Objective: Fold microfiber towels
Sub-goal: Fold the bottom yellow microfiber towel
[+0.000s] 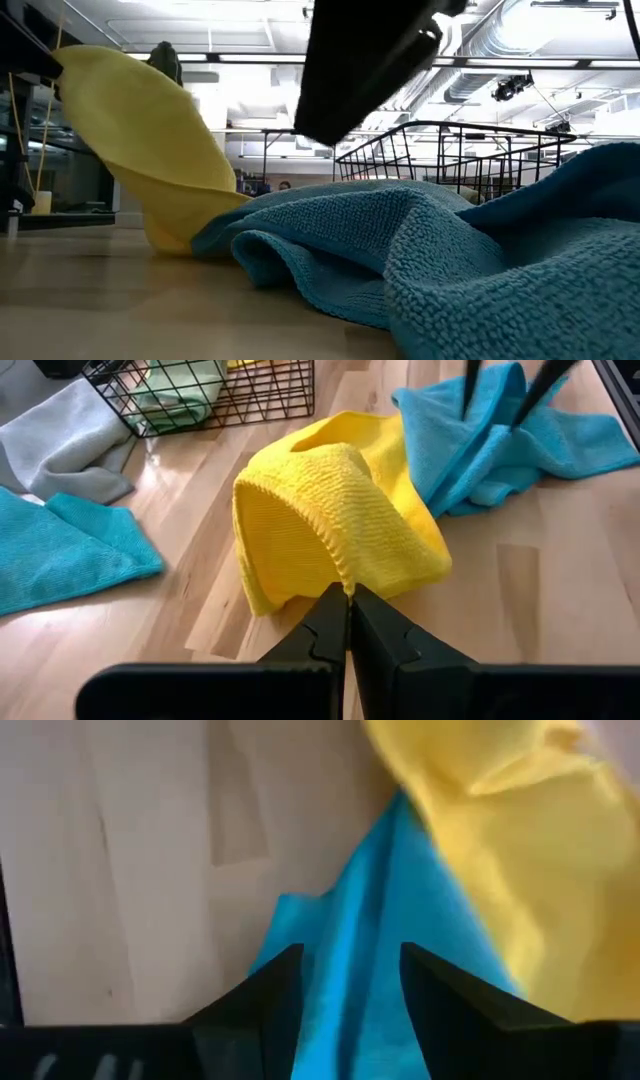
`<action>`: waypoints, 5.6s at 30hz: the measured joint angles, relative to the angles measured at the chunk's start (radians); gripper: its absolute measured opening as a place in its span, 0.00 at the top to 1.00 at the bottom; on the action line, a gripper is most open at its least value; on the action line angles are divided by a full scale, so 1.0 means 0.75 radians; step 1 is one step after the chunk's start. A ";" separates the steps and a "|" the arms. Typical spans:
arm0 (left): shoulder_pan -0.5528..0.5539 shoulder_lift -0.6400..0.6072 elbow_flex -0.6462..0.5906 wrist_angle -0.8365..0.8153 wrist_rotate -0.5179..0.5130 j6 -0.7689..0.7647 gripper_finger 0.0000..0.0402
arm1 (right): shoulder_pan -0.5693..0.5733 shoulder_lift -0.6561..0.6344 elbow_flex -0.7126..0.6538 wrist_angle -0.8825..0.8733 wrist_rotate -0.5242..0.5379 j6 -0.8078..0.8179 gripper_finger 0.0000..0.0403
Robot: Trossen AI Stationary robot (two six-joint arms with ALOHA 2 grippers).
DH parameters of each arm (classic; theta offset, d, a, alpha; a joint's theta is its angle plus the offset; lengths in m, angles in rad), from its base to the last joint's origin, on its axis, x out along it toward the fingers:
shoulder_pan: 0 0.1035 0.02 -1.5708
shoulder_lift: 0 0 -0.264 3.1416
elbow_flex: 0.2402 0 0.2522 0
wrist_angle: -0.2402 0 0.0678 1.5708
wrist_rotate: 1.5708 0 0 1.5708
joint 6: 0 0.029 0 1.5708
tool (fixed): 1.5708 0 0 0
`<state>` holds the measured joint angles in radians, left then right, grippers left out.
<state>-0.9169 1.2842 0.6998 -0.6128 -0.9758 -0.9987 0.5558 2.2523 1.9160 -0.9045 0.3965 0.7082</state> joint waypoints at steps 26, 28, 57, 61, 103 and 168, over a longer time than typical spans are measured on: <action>0.000 0.000 -0.001 -0.040 0.081 0.004 1.00 | 0.280 0.135 0.000 -0.893 -0.467 0.538 0.99; 0.000 0.000 -0.001 -0.040 0.082 0.004 1.00 | 0.297 0.133 0.000 -0.888 -0.484 0.557 0.99; 0.038 0.000 -0.001 -0.057 0.135 0.008 1.00 | 0.347 -0.550 -0.902 -0.868 -0.413 1.538 1.00; 0.038 0.000 -0.001 -0.063 0.142 0.008 1.00 | 0.357 -0.673 -0.887 -0.848 -0.200 1.627 1.00; 0.036 0.000 0.000 -0.061 0.205 0.009 1.00 | 0.410 -0.722 -0.770 -0.478 0.153 1.412 0.66; 0.036 0.000 0.000 -0.065 0.229 0.020 1.00 | -0.149 -0.413 -0.899 0.345 -0.328 -0.398 0.66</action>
<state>-0.8898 1.2842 0.6998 -0.6614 -0.8040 -0.9836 0.4437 1.9427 1.2417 -0.6458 0.1508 0.4097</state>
